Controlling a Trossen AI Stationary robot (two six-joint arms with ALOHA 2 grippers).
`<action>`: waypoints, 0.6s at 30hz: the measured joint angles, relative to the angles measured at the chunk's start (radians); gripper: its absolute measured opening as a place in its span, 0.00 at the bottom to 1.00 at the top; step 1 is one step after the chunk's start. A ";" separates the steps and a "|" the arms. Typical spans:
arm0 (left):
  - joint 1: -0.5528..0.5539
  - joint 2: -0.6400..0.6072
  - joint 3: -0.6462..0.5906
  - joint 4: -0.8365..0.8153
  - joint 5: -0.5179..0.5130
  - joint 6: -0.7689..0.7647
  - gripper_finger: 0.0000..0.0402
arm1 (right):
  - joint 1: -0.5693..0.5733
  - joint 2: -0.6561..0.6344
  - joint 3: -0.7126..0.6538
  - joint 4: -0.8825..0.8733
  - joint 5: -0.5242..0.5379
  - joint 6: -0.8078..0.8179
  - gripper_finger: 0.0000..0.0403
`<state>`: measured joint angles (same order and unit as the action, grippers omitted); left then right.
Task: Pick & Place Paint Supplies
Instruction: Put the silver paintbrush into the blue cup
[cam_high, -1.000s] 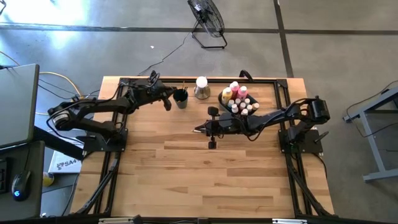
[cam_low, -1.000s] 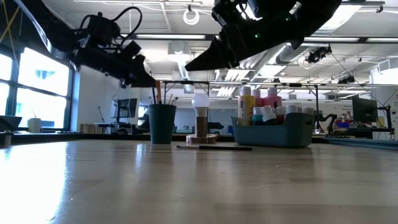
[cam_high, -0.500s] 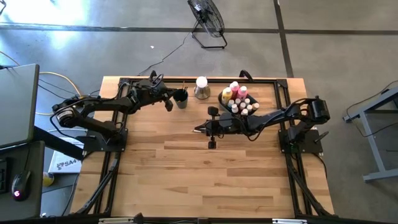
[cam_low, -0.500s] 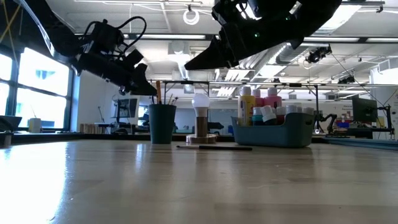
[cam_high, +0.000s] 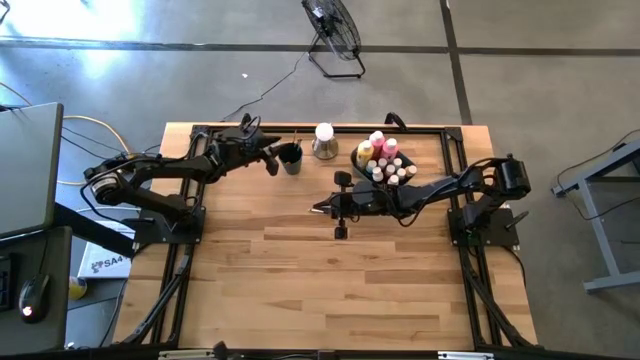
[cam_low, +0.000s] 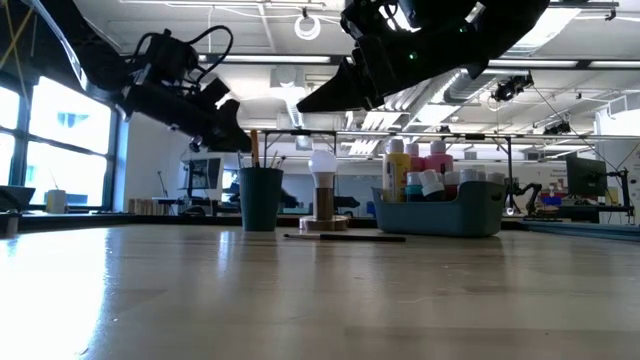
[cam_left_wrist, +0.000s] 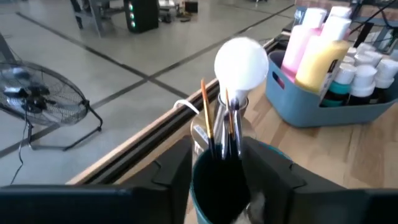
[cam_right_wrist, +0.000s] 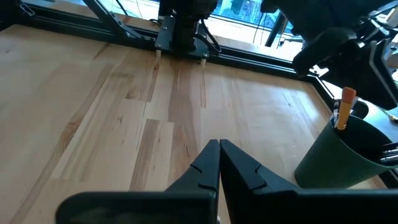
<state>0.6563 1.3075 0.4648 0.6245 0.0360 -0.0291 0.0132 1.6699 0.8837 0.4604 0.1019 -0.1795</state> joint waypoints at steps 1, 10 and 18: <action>0.000 0.000 0.000 0.010 0.000 0.006 0.35 | 0.000 0.000 0.000 0.000 0.000 0.000 0.01; 0.000 -0.152 0.038 -0.051 -0.002 0.111 0.40 | 0.000 0.000 0.000 0.000 0.000 0.000 0.01; -0.002 -0.377 0.072 -0.247 -0.003 0.074 0.40 | 0.000 0.000 0.000 -0.001 0.000 -0.001 0.01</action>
<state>0.6540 0.9306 0.5373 0.3776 0.0334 0.0450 0.0132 1.6699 0.8837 0.4595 0.1020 -0.1801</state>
